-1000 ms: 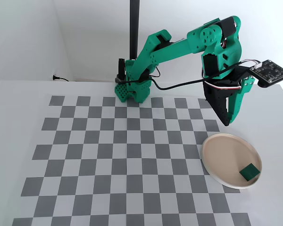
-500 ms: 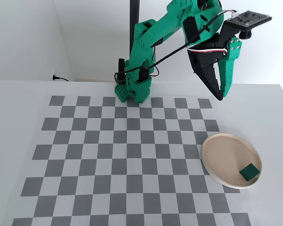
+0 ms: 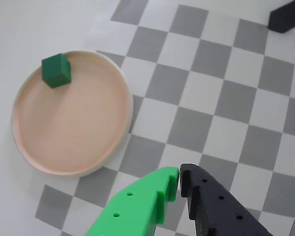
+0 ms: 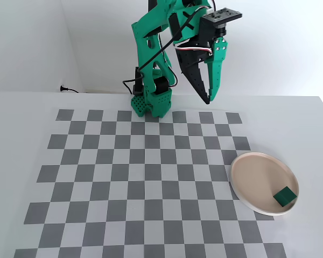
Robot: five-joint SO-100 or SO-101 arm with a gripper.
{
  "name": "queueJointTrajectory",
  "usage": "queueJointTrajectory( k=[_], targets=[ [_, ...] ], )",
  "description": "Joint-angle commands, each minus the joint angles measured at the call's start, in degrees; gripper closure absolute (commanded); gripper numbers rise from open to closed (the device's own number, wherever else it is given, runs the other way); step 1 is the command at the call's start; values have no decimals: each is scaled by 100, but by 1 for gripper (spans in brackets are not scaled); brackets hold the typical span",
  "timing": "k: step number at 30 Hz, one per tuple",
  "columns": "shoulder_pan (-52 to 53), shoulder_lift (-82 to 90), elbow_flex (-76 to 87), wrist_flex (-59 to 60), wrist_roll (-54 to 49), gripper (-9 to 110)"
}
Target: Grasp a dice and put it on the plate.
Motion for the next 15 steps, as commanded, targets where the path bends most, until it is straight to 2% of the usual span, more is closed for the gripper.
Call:
queueJointTrajectory(
  k=[1,5,15],
  targets=[
    [246,1011,976,-413,79,106],
    [729,1986,2382,-1055,123,106],
    [1670,3164,4438,-2065,483,106]
  ],
)
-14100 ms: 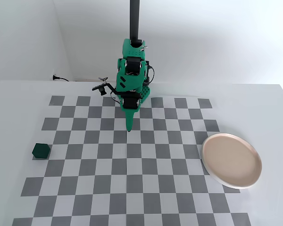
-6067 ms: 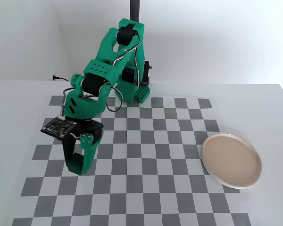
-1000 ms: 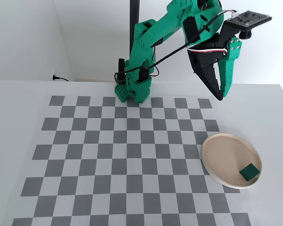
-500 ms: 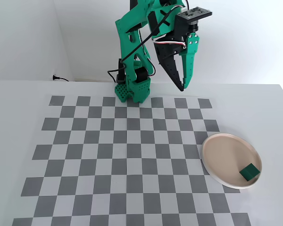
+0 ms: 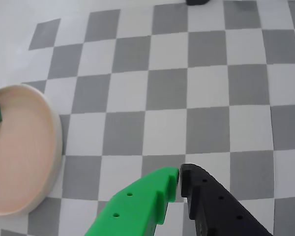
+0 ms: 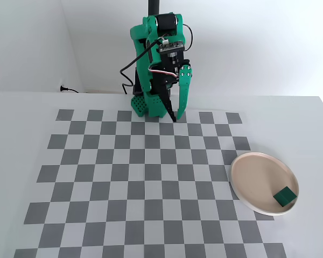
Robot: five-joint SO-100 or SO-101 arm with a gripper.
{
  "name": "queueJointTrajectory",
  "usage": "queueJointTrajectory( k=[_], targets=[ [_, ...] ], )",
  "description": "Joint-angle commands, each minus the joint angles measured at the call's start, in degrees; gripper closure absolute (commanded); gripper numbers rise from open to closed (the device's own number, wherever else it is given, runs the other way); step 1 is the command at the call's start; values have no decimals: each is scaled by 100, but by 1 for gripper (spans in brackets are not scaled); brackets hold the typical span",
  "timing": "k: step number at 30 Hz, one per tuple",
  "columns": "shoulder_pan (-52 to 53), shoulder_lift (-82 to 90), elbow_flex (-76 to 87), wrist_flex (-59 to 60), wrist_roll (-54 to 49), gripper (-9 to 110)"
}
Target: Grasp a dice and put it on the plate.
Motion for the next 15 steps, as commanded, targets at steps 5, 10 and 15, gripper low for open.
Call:
queueJointTrajectory(
  k=[5,10,15],
  targets=[
    [527,633,1072,-826,316,106],
    [703,756,1477,-1169,492,106],
    [870,984,1969,-1494,624,106]
  ],
)
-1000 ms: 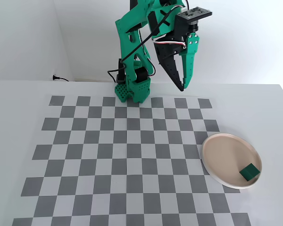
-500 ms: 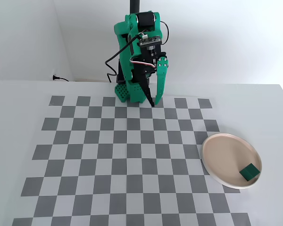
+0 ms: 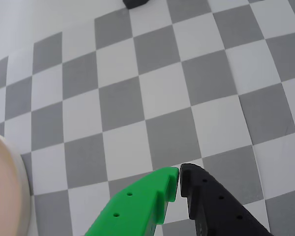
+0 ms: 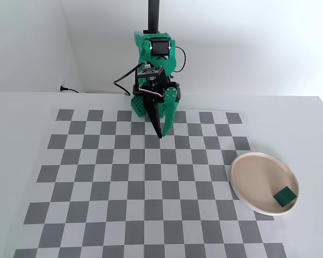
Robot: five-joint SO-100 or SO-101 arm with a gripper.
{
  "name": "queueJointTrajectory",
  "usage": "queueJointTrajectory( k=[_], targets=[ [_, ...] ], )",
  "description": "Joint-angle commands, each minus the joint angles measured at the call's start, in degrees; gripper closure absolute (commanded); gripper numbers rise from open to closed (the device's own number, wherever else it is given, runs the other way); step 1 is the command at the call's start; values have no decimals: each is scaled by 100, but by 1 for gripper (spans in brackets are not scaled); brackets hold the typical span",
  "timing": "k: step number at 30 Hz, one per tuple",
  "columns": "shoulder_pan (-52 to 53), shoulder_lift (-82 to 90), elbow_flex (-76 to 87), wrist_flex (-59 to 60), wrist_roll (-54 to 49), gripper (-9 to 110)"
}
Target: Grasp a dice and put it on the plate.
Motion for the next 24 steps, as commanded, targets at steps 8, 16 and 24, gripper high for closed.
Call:
queueJointTrajectory(
  k=[8,16,24],
  targets=[
    [246,281,519,-615,686,106],
    [237,782,1178,-773,1081,106],
    [264,1257,1652,-694,1266,106]
  ],
)
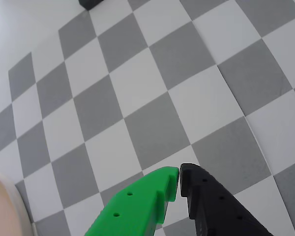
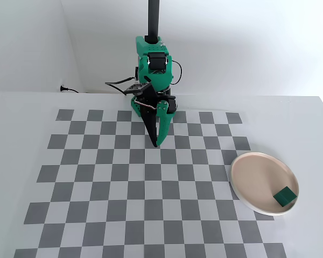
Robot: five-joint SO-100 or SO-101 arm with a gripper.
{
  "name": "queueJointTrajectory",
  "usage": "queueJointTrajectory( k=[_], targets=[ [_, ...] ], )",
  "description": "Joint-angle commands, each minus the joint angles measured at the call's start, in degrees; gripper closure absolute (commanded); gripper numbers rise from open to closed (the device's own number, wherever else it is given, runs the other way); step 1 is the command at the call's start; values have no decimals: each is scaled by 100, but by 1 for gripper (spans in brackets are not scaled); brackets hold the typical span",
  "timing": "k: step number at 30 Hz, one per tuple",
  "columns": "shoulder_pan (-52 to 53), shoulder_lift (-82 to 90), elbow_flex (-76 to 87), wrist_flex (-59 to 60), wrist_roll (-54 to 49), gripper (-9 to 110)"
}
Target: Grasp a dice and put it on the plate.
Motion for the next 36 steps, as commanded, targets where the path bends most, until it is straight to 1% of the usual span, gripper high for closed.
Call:
queueJointTrajectory(
  k=[1,5,12,13,14,15,16,17,19,20,23,27,28,29,32,34,36],
  targets=[
    [0,457,132,0,62,106],
    [26,1213,527,281,132,106],
    [229,1213,905,193,422,106],
    [237,1213,914,237,606,106],
    [246,1213,923,211,958,106],
    [246,1213,940,149,1547,106],
    [255,1213,967,176,1749,106],
    [290,1213,1028,202,1775,106],
    [352,1213,1134,448,1380,106],
    [404,1213,1169,510,1371,106],
    [650,1213,1248,457,2162,106],
    [1169,1195,1617,-343,3542,106],
    [1345,1204,1617,-422,4069,106],
    [1468,1204,1617,-519,4359,106],
    [1397,1204,1617,-475,4658,106],
    [1107,1204,1608,-149,4790,106],
    [896,1204,1582,-88,4957,106]
  ],
)
